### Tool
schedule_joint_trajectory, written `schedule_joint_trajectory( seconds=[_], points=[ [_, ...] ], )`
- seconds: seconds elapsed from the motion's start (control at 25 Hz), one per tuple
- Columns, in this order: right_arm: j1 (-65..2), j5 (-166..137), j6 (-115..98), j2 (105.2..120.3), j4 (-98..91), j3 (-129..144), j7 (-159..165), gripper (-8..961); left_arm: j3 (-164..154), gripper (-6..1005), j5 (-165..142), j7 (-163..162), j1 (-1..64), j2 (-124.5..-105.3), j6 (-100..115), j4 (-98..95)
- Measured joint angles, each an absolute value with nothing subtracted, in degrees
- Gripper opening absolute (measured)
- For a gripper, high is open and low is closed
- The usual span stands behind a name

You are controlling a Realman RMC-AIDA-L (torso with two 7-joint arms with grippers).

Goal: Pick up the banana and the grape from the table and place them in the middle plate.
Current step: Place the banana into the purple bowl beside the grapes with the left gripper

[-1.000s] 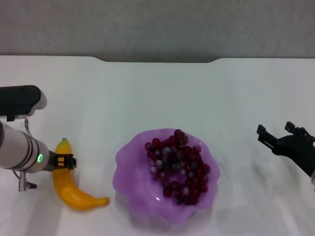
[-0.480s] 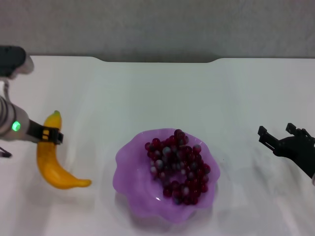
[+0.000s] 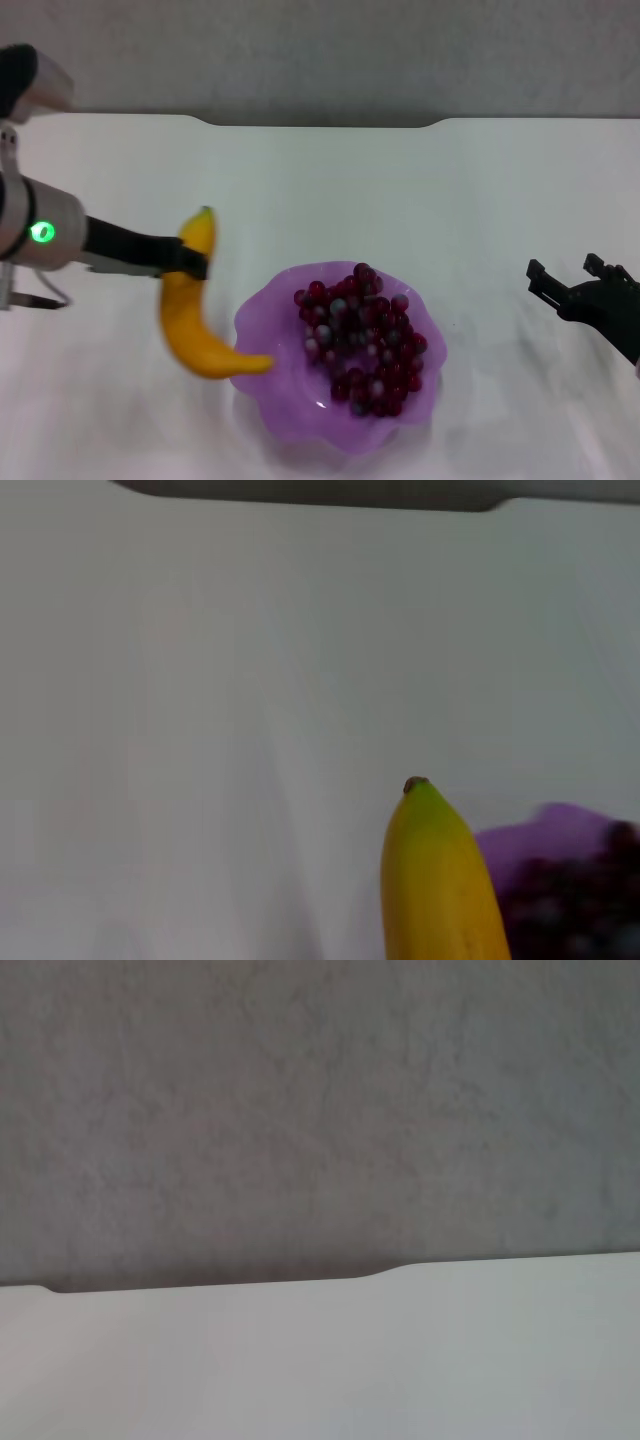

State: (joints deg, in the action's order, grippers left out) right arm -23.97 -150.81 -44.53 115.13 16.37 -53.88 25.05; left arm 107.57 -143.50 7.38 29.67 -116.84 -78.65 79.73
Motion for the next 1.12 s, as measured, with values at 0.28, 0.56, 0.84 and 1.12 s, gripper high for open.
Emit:
schedule_joint_trajectory(
  seconds=[0.28,0.56,0.84,1.12],
  points=[
    [-24.18,-150.82,-44.52,115.13,16.18,-53.73,25.05,904,100.88,508,-123.30,14.25,24.93,-117.13,-63.93,72.72],
    [-24.17,-150.82,-44.48,115.13,16.25,-53.54,25.05,904,92.09,507,-117.66,17.74,20.46,-117.23,-49.95,70.91],
    [-24.18,-150.82,-44.59,115.14,16.15,-54.04,25.03,904,86.53,507,-115.07,19.41,16.86,-117.22,-44.45,69.62],
    [-24.29,-150.82,-44.44,115.22,16.16,-54.05,24.95,904,82.78,513,-108.50,24.89,19.50,-117.16,-41.65,63.87]
  ],
)
